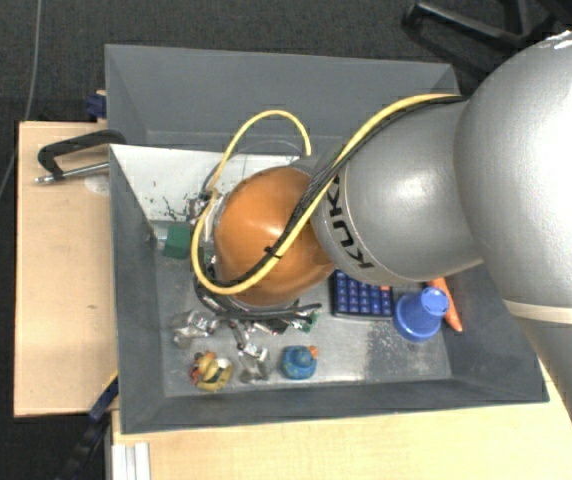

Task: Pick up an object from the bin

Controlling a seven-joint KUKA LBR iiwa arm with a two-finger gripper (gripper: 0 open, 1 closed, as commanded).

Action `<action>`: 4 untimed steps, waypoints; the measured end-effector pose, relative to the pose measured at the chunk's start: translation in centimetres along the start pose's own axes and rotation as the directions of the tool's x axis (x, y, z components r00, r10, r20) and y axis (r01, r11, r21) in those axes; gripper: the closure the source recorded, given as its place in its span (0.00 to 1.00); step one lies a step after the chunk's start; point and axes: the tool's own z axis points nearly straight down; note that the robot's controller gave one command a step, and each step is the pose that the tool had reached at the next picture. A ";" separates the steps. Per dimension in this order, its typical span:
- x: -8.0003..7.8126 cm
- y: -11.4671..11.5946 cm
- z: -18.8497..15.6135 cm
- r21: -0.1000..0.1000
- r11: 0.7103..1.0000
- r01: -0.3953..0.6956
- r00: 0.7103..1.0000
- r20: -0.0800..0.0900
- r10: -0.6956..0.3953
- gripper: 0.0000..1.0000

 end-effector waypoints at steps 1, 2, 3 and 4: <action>-1.3 1.3 0.7 0.007 0.965 0.261 0.965 0.011 -0.261 1.00; -1.3 1.3 0.7 0.007 0.965 0.261 0.965 0.011 -0.261 1.00; -1.3 1.4 0.5 0.006 0.965 0.261 0.965 0.011 -0.261 1.00; -1.3 1.4 -0.4 0.006 0.966 0.260 0.965 0.012 -0.260 1.00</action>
Offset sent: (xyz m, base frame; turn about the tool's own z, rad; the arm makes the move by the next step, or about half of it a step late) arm 0.0000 0.0000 0.0000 0.0000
